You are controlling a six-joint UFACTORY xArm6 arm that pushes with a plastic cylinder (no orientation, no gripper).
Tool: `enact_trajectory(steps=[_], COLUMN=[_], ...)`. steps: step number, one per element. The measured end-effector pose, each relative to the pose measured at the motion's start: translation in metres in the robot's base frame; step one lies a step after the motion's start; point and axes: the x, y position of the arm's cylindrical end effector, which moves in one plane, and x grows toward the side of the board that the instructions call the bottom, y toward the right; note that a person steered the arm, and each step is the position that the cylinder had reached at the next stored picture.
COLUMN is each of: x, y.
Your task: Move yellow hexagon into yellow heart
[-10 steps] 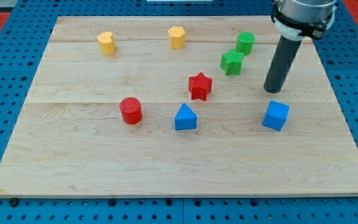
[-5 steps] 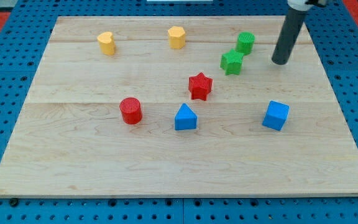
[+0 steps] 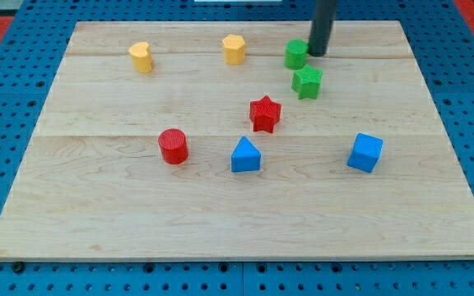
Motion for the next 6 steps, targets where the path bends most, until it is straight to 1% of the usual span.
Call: enact_trajectory(steps=[2, 3, 4, 6], x=[0.000, 0.010, -0.002, -0.015], y=[-0.096, -0.154, -0.179, -0.166])
